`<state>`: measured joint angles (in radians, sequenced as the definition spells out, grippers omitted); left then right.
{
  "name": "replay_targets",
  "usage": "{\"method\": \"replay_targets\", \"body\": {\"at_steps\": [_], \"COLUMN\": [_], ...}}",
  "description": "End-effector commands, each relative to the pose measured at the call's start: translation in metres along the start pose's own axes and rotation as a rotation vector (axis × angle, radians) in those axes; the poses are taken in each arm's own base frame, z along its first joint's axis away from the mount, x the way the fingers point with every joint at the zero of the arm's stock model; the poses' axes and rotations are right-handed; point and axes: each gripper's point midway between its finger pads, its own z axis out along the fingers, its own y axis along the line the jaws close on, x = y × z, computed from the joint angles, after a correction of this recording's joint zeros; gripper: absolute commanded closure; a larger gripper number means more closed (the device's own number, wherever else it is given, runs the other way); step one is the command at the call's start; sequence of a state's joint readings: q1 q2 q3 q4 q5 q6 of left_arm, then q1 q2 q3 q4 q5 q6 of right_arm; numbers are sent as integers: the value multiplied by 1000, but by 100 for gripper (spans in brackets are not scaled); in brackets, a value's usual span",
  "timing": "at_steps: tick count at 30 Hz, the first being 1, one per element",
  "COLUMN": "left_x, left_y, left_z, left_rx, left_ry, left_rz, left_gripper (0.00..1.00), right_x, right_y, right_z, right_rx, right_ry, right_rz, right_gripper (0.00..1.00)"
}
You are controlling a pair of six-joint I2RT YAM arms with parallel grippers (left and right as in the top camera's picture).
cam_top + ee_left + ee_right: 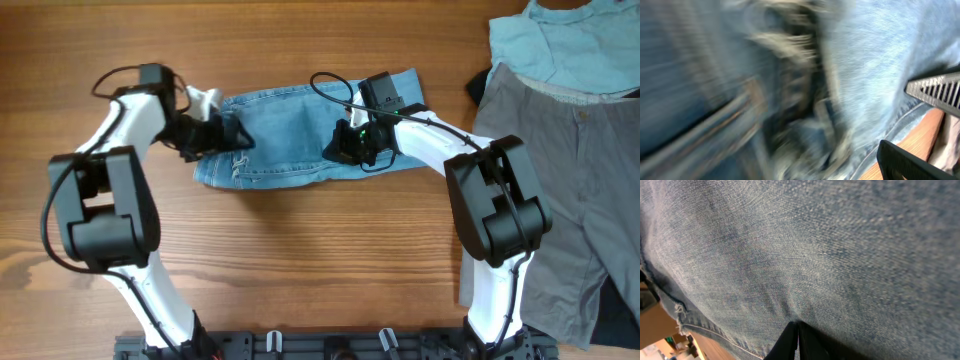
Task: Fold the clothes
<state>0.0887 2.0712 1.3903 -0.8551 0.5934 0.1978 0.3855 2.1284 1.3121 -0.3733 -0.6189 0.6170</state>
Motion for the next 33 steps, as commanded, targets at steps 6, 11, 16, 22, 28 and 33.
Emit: {"method": "replay_targets", "body": {"at_steps": [6, 11, 16, 22, 28, 33], "left_x": [23, 28, 19, -8, -21, -29], "left_y": [-5, 8, -10, -59, -102, -122], "left_z": [35, -12, -93, -171, -157, -120], "left_rx": [-55, -126, -166, -273, -325, -417], "left_ry": [121, 165, 154, 23, 2, 24], "left_rz": [-10, -119, -180, -57, 79, 138], "left_gripper": [79, 94, 94, 93, 92, 88], "right_x": [2, 3, -5, -24, -21, -20], "right_y": [-22, -15, -7, -29, -59, -62], "right_z": [13, -7, -63, -131, -149, -151], "right_rx": [60, 45, 85, 243, 302, 306], "right_ry": [12, 18, -61, -212, -194, -190], "right_rz": [40, 18, -30, -73, -26, -29], "right_gripper": [94, 95, 95, 91, 91, 91]}}
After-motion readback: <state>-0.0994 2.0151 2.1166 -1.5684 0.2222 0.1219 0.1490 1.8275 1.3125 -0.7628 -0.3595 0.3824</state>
